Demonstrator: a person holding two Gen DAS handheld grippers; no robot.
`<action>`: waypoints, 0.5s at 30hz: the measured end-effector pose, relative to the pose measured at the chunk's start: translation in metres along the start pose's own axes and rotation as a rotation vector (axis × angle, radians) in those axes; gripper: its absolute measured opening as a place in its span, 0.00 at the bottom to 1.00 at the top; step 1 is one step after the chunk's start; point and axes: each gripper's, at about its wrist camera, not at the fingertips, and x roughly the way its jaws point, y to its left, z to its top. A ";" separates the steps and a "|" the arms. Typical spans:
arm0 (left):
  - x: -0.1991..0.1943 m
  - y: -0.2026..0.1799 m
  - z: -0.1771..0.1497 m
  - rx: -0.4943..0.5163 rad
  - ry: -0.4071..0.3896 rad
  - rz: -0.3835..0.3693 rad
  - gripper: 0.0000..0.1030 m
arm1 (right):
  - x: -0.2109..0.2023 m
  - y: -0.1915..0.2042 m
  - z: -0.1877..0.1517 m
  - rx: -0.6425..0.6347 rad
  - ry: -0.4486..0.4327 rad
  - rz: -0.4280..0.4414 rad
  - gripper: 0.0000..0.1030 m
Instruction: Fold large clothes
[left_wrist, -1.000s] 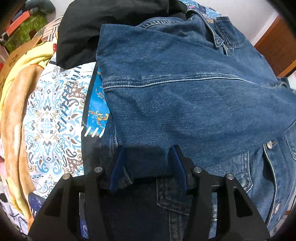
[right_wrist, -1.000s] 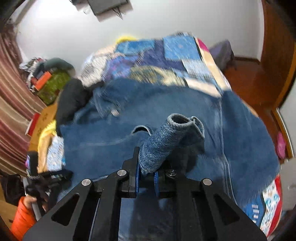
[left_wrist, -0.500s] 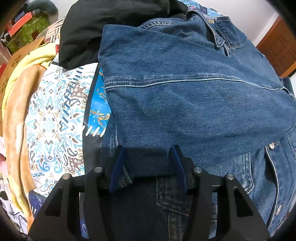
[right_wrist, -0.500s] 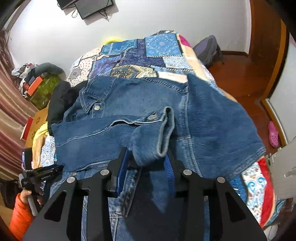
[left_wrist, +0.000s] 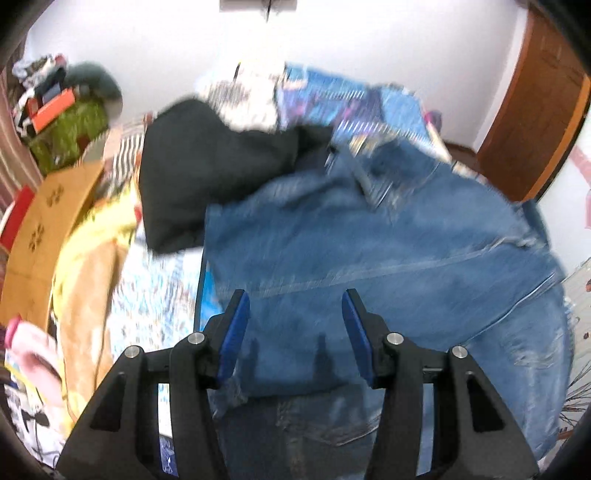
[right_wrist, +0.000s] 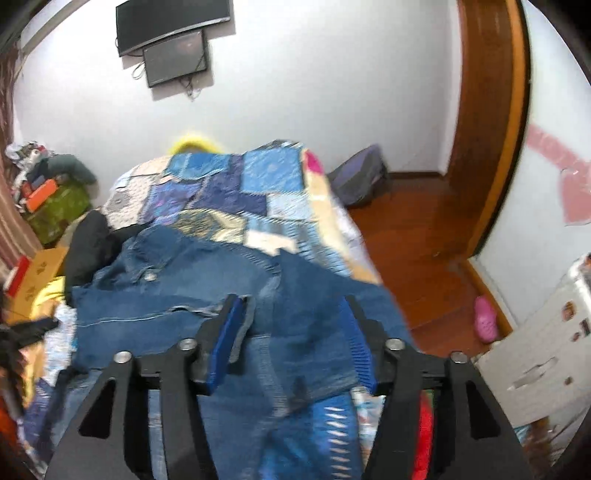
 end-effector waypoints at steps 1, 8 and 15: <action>-0.006 -0.004 0.006 0.001 -0.021 -0.012 0.50 | -0.003 -0.005 -0.002 0.000 -0.012 -0.020 0.59; -0.033 -0.035 0.035 0.013 -0.140 -0.057 0.51 | 0.016 -0.045 -0.015 0.107 0.053 -0.012 0.62; -0.011 -0.063 0.035 0.061 -0.118 -0.046 0.53 | 0.055 -0.085 -0.041 0.310 0.190 0.069 0.62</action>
